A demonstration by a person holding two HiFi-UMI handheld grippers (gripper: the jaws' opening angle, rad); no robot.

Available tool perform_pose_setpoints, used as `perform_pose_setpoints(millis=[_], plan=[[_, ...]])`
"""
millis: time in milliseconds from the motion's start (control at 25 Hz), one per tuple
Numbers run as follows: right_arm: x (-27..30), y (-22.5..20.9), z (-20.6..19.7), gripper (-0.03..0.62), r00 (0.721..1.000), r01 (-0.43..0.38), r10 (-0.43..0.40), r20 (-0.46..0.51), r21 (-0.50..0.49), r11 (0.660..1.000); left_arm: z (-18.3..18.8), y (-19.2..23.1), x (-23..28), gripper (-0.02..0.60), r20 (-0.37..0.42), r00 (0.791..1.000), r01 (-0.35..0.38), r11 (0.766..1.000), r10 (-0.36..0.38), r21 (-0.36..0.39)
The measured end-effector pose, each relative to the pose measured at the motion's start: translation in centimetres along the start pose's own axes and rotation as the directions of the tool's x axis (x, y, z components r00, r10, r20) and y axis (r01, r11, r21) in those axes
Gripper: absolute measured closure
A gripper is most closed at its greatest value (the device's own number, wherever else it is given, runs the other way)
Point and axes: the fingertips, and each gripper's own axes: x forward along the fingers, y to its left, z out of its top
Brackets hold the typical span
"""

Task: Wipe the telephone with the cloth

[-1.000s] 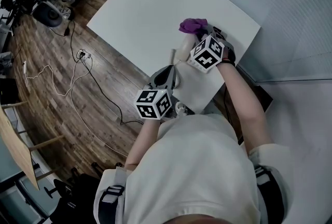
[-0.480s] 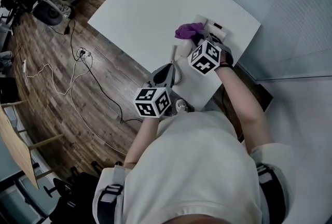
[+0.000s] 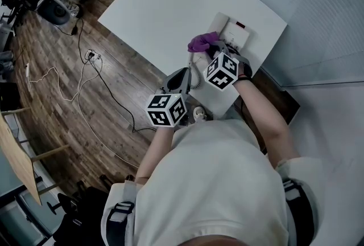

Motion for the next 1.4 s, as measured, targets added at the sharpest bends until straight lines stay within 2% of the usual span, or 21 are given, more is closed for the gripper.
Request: perform_pose_setpoints(millis=[480,680,1120,1400], plan=[[-0.3,4.7,-1.1,0.549,0.996,-0.085,0.083,0.029,0.053,0.995,-0.8,-0.1,-1.0,0.561,0.007,1.000,-0.016,1.000,0.016,-0.018],[-0.2,5.4,-1.0,0.549,0.991,-0.125,0.120,0.055,0.105,0.987,-0.7,0.1,-0.9,0.561,0.011,1.000,-0.023,1.000,0.023,-0.019],[-4.0,4.2,-0.2,0.549,0.985,-0.084,0.052,0.165,0.194,0.977,-0.3,-0.4,-0.5,0.561,0.010,1.000,-0.014,1.000,0.014,-0.012],[-6.8,2.0,-0.2,0.549,0.971,-0.039,-0.029,0.238,0.277,0.960,0.5,-0.7,1.9,0.561,-0.003,1.000,0.001,0.999,-0.001,0.039]])
